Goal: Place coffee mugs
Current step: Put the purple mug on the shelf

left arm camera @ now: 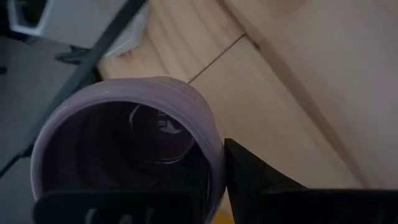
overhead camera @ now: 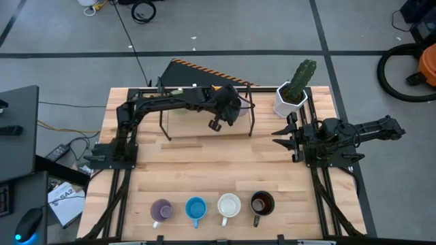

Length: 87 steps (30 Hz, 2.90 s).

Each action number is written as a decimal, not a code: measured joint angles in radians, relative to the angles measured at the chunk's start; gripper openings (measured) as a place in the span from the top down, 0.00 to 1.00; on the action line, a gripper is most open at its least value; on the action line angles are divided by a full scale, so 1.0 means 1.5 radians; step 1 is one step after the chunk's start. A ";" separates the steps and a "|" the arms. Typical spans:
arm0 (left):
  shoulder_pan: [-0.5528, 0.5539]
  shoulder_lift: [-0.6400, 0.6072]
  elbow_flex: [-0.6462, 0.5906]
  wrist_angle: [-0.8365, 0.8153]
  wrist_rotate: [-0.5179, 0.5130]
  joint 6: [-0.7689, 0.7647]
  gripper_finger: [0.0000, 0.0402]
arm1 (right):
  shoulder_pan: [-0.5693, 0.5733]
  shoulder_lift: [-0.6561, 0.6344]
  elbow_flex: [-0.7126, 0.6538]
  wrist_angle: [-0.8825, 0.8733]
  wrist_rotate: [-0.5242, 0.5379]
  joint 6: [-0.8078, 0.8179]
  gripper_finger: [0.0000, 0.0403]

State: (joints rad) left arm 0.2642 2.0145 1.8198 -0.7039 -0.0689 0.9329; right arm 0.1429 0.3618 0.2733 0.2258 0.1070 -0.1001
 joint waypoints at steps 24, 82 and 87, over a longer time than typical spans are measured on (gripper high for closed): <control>-0.006 0.043 0.000 -0.038 -0.002 0.039 0.89 | 0.000 0.027 0.000 0.022 0.001 -0.005 0.72; 0.015 0.041 0.000 0.037 -0.075 -0.074 0.73 | 0.000 0.027 0.000 0.022 0.002 -0.005 0.72; 0.002 0.041 0.000 0.037 -0.095 -0.073 0.73 | 0.000 0.027 0.000 0.022 0.002 -0.005 0.72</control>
State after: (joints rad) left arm 0.2678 2.0762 1.8202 -0.6491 -0.2114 0.8228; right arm 0.1425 0.4023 0.2733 0.2592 0.1106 -0.1078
